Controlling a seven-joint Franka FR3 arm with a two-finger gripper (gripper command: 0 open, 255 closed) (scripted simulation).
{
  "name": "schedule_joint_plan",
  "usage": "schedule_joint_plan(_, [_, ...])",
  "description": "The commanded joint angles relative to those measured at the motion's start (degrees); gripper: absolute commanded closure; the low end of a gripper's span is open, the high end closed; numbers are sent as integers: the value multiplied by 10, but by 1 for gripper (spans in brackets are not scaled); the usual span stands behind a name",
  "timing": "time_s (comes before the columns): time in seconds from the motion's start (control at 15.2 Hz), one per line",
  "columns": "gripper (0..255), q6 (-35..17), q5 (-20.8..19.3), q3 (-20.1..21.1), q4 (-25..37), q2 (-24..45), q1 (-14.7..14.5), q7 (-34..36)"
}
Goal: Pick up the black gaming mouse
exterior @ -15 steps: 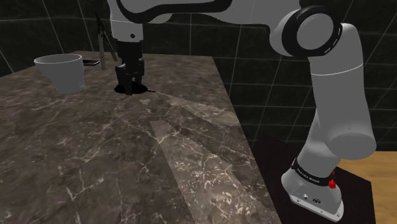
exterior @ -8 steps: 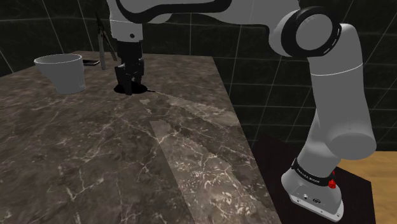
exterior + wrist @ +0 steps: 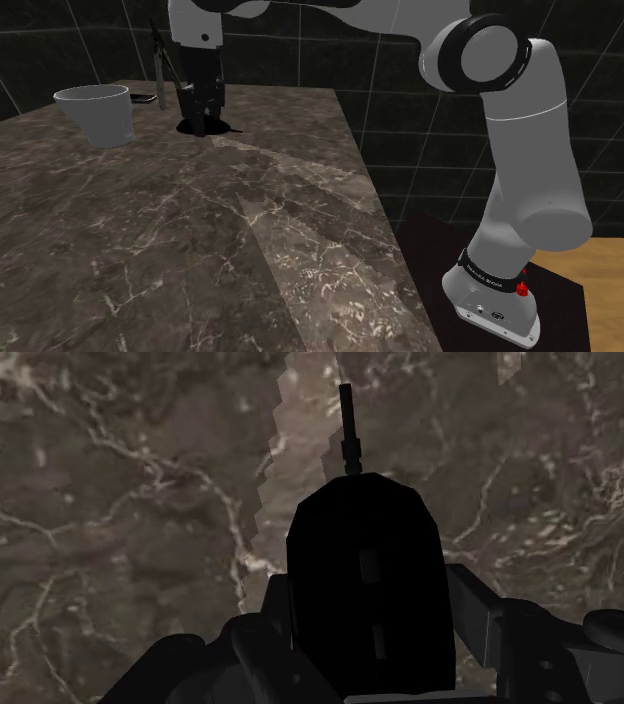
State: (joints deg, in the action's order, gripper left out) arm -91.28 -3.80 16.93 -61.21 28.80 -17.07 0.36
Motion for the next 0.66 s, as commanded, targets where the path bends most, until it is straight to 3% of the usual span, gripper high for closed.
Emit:
schedule_joint_plan(0.0, [255,18,-1,0,24,6,-2,0])
schedule_joint_plan(0.46, [255,106,-13,-3,162,55,-23,3])
schedule_joint_plan(0.59, [255,109,-14,-3,166,57,-24,3])
